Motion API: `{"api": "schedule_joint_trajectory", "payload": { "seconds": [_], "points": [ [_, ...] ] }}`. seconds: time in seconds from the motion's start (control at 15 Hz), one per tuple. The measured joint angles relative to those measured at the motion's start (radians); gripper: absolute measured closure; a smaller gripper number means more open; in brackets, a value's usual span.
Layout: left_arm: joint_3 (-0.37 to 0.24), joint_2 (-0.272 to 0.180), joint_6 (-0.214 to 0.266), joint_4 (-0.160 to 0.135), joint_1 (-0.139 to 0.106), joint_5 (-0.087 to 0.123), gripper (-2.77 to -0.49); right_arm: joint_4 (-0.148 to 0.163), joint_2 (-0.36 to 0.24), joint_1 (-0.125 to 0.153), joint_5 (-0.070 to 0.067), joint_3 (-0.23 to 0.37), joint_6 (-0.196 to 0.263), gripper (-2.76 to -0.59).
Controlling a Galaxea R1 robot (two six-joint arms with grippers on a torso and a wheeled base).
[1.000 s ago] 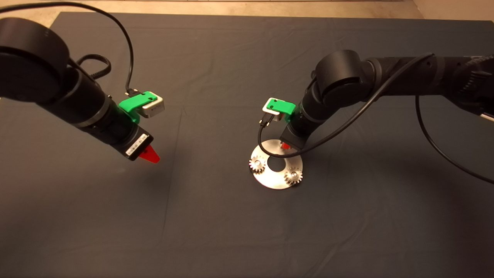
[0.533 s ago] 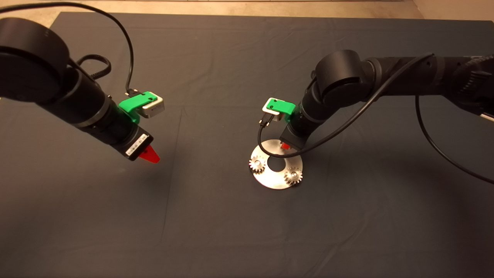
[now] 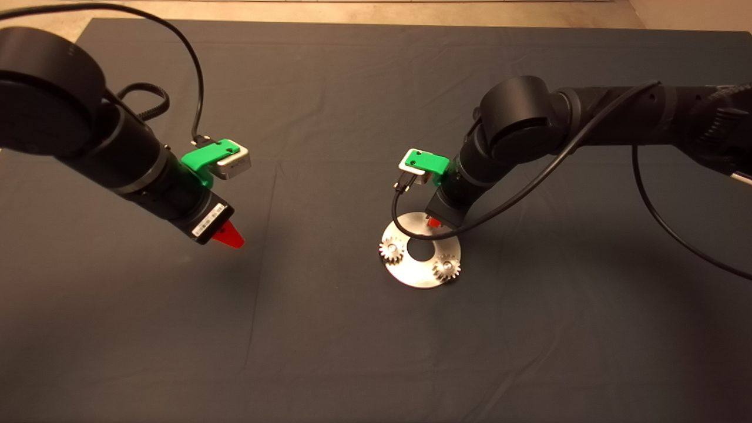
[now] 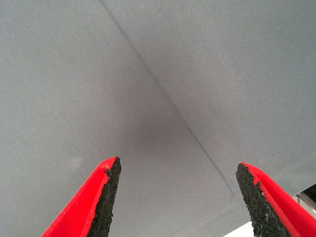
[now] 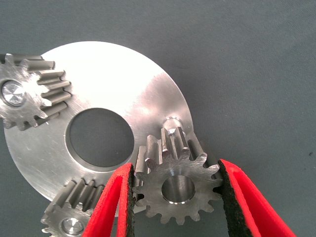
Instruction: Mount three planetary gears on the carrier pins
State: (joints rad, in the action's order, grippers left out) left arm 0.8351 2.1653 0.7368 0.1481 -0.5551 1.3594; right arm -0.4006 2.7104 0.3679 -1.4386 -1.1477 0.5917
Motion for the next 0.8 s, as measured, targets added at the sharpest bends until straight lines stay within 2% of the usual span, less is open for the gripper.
{"api": "schedule_joint_trajectory", "payload": {
  "seconds": [0.6, 0.8],
  "points": [
    [0.0, -0.001, 0.0, -0.003, 0.0, -0.002, -1.64, -0.001, 0.003, 0.0, 0.002, -0.001, 0.0, -0.93],
    [0.0, -0.001, 0.0, -0.003, 0.0, -0.002, -1.64, -0.014, 0.003, 0.0, 0.003, -0.001, 0.0, -0.93]
  ]
}}
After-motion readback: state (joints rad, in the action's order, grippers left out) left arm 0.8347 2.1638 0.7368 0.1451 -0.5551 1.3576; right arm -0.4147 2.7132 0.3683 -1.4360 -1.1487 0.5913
